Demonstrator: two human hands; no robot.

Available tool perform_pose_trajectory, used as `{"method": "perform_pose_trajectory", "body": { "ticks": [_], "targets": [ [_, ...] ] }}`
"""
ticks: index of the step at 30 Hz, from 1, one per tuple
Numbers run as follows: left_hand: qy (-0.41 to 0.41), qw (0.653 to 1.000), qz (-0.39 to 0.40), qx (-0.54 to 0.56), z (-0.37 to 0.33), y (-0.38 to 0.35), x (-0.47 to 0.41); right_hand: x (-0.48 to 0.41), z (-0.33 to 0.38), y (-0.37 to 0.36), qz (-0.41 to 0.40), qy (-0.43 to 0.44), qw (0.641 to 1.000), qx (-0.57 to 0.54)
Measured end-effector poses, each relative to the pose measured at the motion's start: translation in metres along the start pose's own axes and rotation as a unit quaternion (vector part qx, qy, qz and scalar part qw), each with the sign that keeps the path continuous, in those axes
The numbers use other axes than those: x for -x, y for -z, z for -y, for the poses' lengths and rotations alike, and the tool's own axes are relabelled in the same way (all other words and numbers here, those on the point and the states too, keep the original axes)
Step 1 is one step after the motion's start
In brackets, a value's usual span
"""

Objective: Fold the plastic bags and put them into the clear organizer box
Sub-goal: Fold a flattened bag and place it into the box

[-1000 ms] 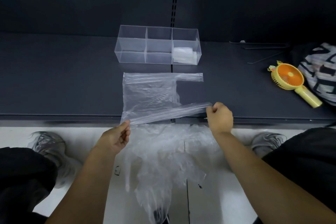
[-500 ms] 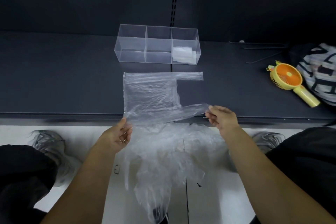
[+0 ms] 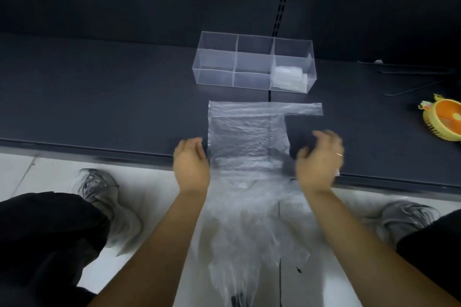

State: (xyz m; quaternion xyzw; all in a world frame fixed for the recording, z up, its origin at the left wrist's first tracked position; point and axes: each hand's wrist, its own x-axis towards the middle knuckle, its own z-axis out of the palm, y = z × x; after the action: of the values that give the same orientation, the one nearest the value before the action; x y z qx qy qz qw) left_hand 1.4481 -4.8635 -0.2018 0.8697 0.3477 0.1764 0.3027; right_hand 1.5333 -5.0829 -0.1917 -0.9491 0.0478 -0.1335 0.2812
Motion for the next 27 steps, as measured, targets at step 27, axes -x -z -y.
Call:
{"method": "perform_pose_trajectory", "body": {
  "ticks": [27],
  "targets": [
    [-0.246, 0.901, 0.212, -0.288, 0.002, -0.082, -0.095, -0.046, 0.061, -0.114, 0.313, 0.262, 0.899, 0.162]
  ]
}}
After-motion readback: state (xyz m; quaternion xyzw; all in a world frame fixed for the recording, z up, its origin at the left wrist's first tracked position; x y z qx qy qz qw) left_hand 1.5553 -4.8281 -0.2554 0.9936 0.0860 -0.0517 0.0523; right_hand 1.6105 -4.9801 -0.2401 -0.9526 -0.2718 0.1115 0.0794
